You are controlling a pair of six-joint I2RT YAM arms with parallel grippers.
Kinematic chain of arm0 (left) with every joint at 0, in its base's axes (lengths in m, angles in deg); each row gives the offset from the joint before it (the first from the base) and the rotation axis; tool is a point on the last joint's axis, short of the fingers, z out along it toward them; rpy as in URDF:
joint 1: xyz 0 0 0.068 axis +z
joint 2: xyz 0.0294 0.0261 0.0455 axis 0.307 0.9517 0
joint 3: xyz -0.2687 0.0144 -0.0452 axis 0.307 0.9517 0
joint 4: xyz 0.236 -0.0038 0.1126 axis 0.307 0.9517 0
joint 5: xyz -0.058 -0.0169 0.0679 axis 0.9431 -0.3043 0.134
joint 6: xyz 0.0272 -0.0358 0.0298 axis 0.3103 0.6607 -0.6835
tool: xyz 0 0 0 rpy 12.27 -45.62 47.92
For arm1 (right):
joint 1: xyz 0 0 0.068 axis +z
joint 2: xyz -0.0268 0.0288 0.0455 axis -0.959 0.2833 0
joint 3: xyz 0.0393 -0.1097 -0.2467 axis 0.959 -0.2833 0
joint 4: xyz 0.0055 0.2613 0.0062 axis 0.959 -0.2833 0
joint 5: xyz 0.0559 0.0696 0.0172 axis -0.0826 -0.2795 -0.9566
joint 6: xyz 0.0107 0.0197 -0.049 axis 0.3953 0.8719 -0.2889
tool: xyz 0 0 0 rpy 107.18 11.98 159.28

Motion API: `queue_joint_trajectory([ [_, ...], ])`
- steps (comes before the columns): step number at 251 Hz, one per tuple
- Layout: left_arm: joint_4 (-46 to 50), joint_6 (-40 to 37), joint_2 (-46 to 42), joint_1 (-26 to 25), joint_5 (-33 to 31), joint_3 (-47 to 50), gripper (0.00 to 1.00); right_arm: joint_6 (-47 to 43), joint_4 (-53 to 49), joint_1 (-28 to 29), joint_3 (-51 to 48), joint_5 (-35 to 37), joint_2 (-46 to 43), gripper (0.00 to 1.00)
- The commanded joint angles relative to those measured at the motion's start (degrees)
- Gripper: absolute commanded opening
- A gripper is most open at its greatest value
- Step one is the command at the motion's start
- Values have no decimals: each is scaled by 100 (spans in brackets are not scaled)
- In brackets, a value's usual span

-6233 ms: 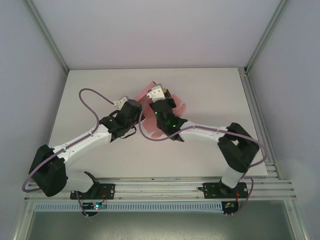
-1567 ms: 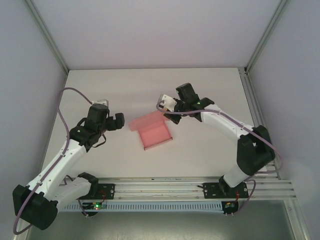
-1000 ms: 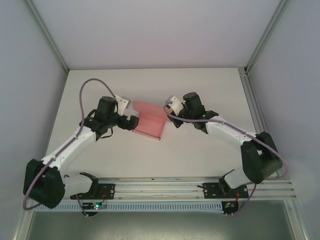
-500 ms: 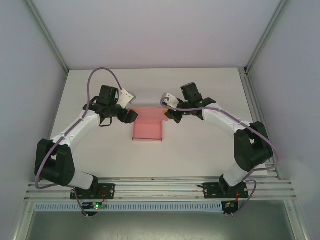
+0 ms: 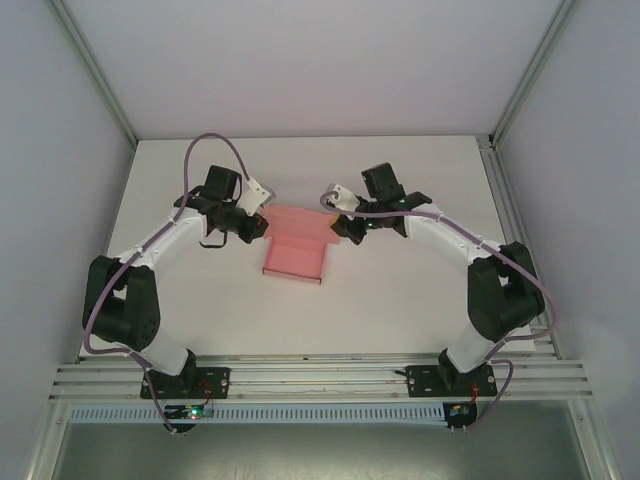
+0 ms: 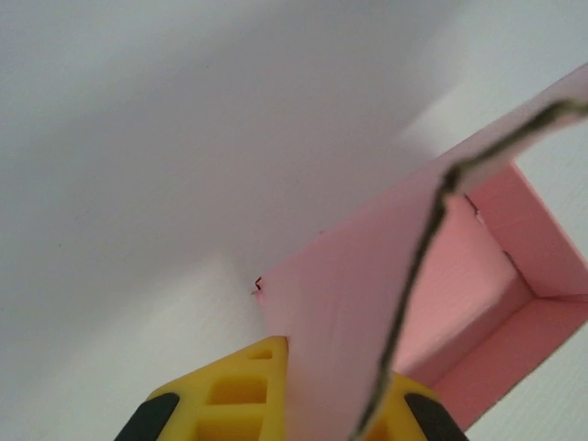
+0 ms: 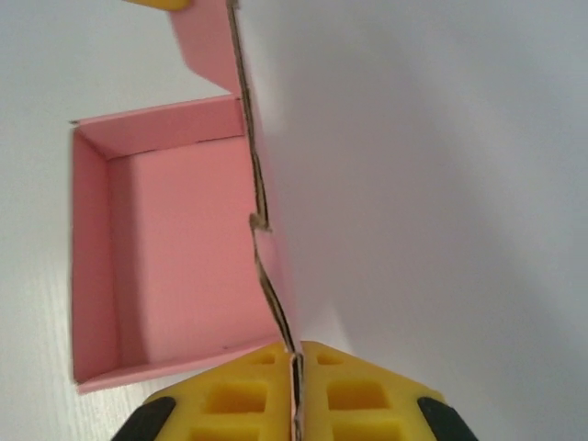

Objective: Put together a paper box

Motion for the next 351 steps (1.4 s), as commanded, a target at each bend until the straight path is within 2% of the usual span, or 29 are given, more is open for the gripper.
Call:
queue_joint_trajectory([
  [1,-276,491,-37,63,279,-77,0,443,76,175,6,767,-76,12],
  [13,-318,526,-74,61,281,-47,0,512,7,204,25,963,-84,13],
  [41,-334,547,-139,60,292,39,0,524,-176,213,85,1029,-38,24],
  [49,-335,520,-162,59,300,58,0,482,-180,215,89,1008,-14,25],
  [66,-326,459,-191,53,329,84,0,426,-198,222,137,979,62,23],
  [80,-285,470,-189,54,294,45,0,484,-213,233,230,1029,133,14],
  [93,-236,563,-184,49,197,-20,0,576,-241,264,326,1100,195,10],
  [104,-162,629,-184,24,122,-90,0,672,-260,314,386,1309,230,4],
  [130,-338,1199,-243,-88,-57,-79,0,1101,-58,574,372,2101,282,0],
  [150,-782,2066,-324,-295,-484,77,0,1877,313,872,299,3031,357,0],
  [176,-1291,3313,-371,-687,-1777,258,0,3253,878,1149,293,4049,486,0],
  [202,-1715,4038,-332,-1022,-2678,293,0,4755,2083,1215,7,4614,579,0],
  [217,-1991,4327,-320,-1214,-3068,336,0,5589,2640,1231,-105,4687,703,1],
  [225,-2135,4423,-308,-1275,-3092,361,0,6022,2935,1289,-184,4824,764,0],
  [247,-2279,4646,-226,-1348,-3092,362,0,6439,3858,1537,-402,5144,945,0],
  [285,-2597,4980,-12,-1392,-3099,581,0,6326,4468,1859,-552,5536,1201,0],
  [318,-3488,5028,121,-1405,-2788,1025,0,6413,5122,1898,-1051,5621,1299,0],
  [351,-3356,4799,79,-1405,-2753,1141,0,6429,5695,2011,-1482,5954,1306,0],
])
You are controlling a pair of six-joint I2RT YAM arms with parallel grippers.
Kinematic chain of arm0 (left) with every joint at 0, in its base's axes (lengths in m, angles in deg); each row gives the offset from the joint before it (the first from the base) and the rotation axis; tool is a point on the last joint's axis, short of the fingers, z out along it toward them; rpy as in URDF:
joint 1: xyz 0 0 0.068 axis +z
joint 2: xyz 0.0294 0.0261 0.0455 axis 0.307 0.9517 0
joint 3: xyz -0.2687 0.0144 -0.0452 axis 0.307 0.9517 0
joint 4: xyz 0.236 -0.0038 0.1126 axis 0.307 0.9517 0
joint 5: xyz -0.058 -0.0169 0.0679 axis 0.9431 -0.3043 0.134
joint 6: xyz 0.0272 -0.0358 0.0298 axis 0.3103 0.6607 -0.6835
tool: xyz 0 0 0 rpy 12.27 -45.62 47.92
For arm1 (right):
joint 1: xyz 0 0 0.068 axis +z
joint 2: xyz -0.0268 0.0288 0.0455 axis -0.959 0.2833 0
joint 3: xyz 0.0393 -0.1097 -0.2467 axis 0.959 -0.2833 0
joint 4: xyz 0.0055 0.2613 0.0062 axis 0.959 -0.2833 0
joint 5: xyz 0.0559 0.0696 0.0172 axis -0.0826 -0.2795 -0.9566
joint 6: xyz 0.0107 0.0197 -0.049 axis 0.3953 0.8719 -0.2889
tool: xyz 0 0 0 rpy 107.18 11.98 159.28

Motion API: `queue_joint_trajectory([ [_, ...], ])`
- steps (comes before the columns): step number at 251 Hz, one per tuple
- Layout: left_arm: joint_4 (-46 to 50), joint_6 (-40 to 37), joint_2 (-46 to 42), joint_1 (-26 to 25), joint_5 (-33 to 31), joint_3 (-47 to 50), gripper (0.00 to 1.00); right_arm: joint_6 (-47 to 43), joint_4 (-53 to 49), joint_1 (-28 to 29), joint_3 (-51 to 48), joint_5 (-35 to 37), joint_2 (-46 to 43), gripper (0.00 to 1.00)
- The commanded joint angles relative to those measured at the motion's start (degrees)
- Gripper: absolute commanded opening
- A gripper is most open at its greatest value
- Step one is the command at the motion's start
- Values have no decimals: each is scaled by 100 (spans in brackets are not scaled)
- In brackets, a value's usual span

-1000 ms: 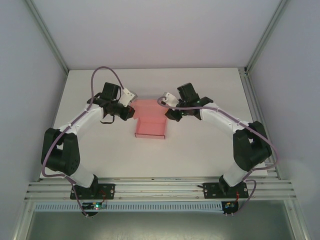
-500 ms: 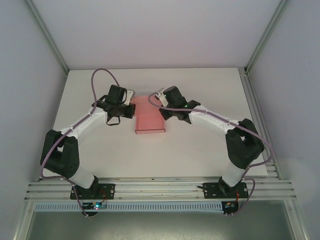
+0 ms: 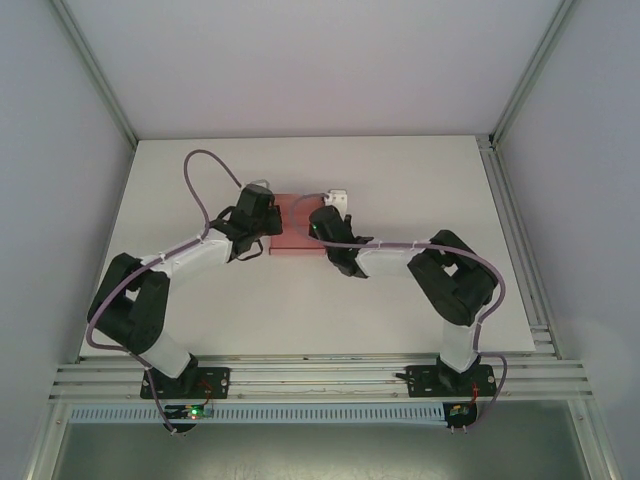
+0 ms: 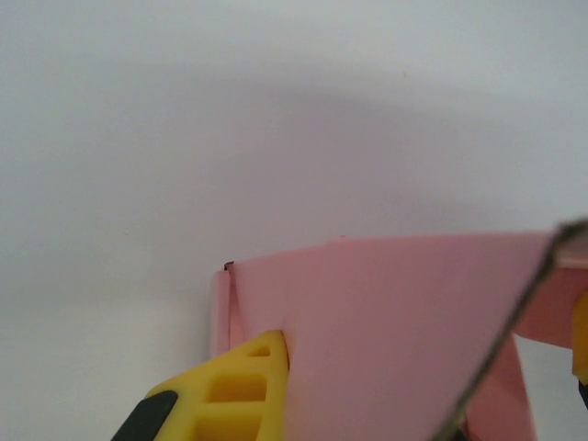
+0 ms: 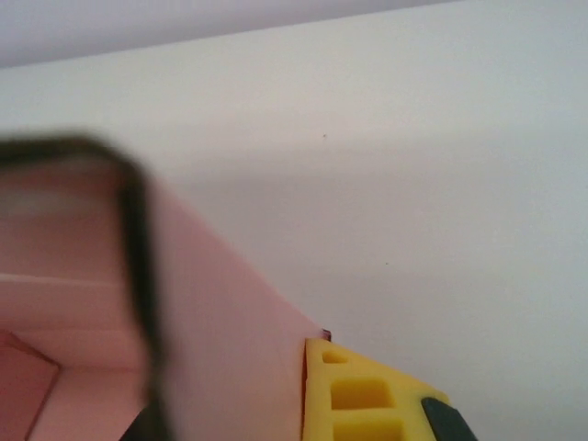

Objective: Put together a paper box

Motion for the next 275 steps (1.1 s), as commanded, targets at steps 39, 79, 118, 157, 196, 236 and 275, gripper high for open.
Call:
queue_joint_trajectory([
  [39,-825,-185,-118,-118,694,507,0,-45,1852,396,-565,91,124,0],
  [79,-943,-230,-340,-118,567,1021,0,-796,2437,579,-1118,465,36,0],
  [118,-1421,-285,-553,-127,779,1678,0,-1070,3025,596,-1537,173,129,0],
  [157,-1577,-235,-548,-135,587,2012,0,-1068,3609,727,-1769,142,316,0],
  [196,-1604,-124,-687,-137,493,2272,0,-1237,3606,890,-1809,288,279,0],
  [236,-828,-13,-1245,-141,37,2292,12,-1289,3538,971,-1947,592,171,0],
  [275,743,125,-2078,-141,-272,1896,50,-1365,3028,1066,-1933,919,60,0],
])
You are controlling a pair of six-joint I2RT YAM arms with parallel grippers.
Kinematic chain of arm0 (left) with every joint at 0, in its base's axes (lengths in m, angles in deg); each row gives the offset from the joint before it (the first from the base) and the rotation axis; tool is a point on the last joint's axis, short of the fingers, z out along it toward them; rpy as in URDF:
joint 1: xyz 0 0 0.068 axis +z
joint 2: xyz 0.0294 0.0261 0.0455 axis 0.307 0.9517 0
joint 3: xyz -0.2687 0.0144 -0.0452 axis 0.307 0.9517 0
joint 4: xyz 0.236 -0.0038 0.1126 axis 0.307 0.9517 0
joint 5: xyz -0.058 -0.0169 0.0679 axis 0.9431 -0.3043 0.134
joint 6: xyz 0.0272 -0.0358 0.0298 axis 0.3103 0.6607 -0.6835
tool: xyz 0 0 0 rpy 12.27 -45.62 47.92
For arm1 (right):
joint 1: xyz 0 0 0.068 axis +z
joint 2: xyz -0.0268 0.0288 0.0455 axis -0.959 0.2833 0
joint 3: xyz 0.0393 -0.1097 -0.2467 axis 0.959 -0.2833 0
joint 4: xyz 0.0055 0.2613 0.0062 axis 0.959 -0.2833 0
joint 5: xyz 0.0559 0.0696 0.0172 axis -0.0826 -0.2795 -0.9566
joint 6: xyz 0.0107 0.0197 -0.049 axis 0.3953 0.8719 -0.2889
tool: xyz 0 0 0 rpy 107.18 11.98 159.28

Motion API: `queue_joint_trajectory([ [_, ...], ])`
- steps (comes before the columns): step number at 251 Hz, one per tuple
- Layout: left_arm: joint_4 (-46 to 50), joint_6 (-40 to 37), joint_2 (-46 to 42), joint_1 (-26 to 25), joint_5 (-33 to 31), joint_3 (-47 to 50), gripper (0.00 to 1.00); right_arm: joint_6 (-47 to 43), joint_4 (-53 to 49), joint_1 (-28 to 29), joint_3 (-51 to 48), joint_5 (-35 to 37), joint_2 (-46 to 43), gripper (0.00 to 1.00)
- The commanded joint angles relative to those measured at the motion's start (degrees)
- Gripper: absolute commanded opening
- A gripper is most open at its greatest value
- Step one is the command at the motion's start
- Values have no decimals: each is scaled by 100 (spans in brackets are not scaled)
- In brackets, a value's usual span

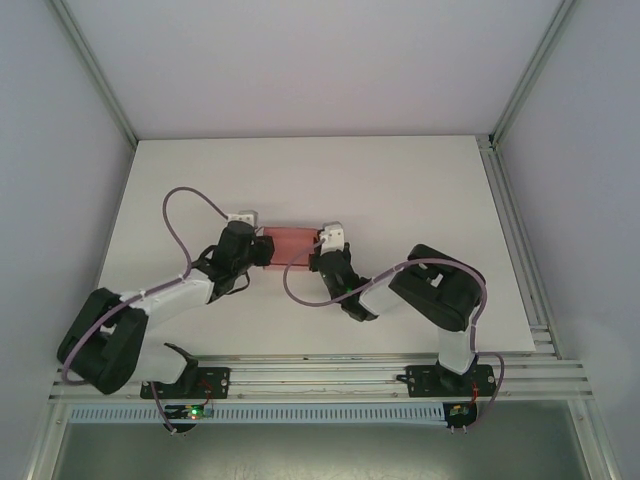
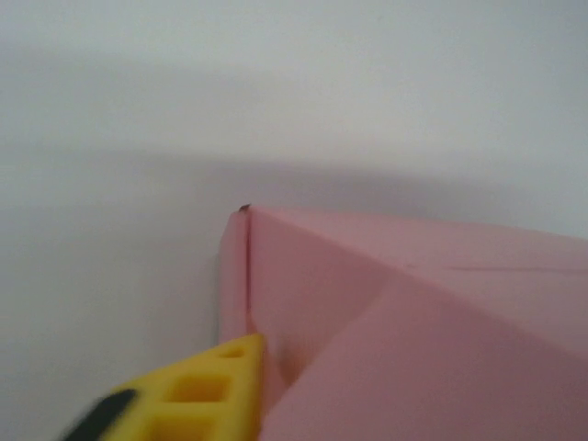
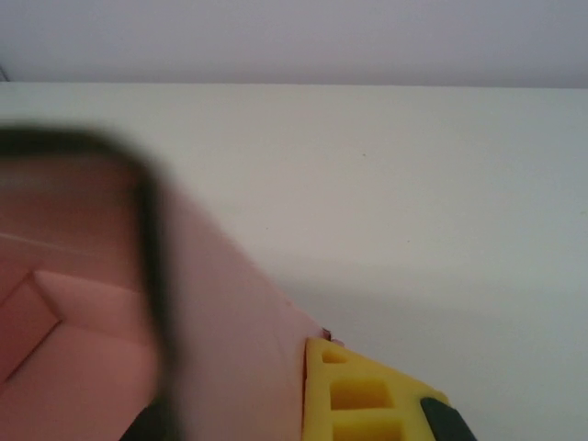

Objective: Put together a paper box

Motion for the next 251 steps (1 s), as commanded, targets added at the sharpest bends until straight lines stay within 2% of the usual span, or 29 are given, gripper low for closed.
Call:
queue_joint_trajectory([
  [1,1686,193,-537,-33,-370,-271,52,67,-362,147,-96,136,-129,0],
  [12,2009,134,-779,-45,-275,-386,68,60,-485,164,-97,253,-174,0],
  [21,2291,158,-968,-39,-274,-481,75,7,-536,166,-99,309,-213,0],
  [47,2923,160,-1581,-42,-67,-610,89,-173,-718,178,-57,432,-306,0],
  [77,3271,241,-2324,-51,636,-632,100,-220,-941,176,18,399,-322,0],
  [92,3335,198,-2600,-55,1186,-677,100,-210,-947,179,3,286,-323,0],
  [101,3377,287,-2716,-50,1245,-761,100,-217,-938,174,0,243,-325,0],
  [140,3974,1393,-2571,-8,-383,-1409,100,-439,-930,181,12,83,-327,0],
  [156,4158,1778,-2275,121,-672,-1685,100,-479,-922,184,-9,13,-343,0],
  [185,3841,1847,-1628,325,-500,-1987,100,-495,-923,185,-22,-27,-310,0],
  [222,3112,1897,-732,531,286,-2006,100,-522,-891,191,-18,-137,-275,0],
  [251,2921,1902,-12,612,546,-2109,100,-549,-896,189,-11,-152,-247,0],
])
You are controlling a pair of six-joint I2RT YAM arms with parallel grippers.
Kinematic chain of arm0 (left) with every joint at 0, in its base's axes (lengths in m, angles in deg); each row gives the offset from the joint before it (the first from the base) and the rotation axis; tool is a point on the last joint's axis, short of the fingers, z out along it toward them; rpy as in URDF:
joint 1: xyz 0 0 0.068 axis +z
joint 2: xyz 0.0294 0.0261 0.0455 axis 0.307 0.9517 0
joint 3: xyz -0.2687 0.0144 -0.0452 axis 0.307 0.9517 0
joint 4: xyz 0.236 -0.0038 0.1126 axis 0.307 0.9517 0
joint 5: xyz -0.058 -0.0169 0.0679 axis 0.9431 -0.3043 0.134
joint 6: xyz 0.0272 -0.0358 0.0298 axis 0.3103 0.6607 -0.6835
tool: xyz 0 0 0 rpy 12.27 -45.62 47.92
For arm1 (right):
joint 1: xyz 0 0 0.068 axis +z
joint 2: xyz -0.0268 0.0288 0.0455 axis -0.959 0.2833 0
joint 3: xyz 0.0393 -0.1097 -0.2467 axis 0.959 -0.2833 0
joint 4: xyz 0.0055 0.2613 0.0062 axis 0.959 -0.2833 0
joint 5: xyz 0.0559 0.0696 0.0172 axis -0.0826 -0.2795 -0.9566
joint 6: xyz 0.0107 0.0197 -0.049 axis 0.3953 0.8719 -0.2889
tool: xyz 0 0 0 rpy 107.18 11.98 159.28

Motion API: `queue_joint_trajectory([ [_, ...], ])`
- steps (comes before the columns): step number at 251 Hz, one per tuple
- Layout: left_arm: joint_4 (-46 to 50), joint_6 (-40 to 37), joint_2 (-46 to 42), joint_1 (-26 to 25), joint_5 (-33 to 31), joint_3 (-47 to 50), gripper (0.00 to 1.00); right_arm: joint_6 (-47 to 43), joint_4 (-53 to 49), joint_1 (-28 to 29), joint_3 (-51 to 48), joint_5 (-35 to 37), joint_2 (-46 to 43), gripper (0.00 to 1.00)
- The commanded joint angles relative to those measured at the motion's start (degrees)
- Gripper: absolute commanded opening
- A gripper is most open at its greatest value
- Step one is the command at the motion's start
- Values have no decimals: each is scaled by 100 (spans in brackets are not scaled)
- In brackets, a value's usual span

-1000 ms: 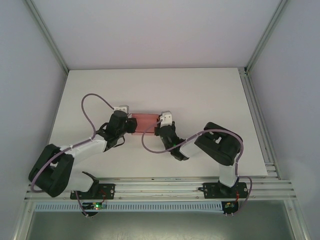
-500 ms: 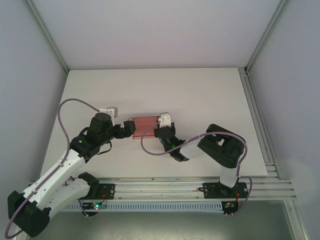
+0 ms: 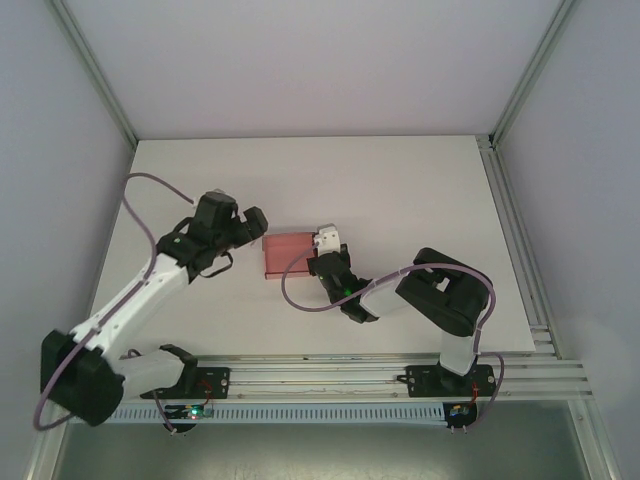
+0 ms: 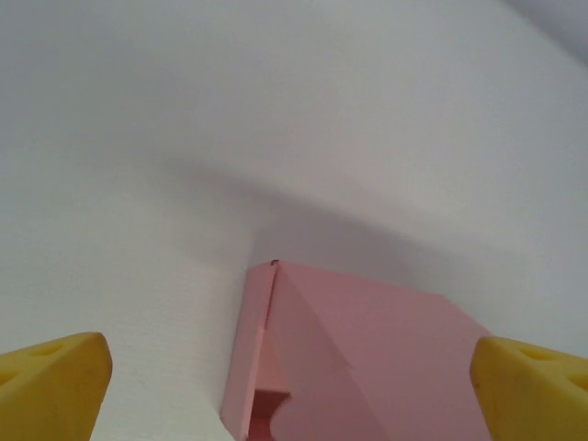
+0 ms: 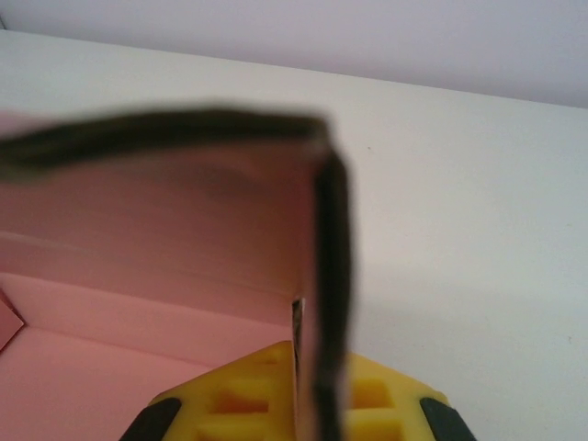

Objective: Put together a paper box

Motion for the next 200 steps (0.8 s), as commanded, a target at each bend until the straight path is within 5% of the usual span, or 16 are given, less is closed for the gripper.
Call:
queue_joint_trajectory([
  [1,-435,150,537,115,420,-131,100,-98,-301,59,-25,-216,31,1],
  [52,-650,262,1327,132,793,11,100,-147,-305,65,-138,-475,-58,5],
  [93,-802,273,1548,132,1090,193,89,-54,-662,81,-162,-917,-411,15],
  [138,-973,293,1451,132,994,525,81,8,-1106,84,-282,-1658,-998,49],
  [177,-1011,197,1425,132,964,725,79,-536,-1798,71,-565,-2585,-1859,64],
  [200,-1089,165,1453,135,979,815,78,-1178,-3077,64,-512,-3346,-2461,93],
])
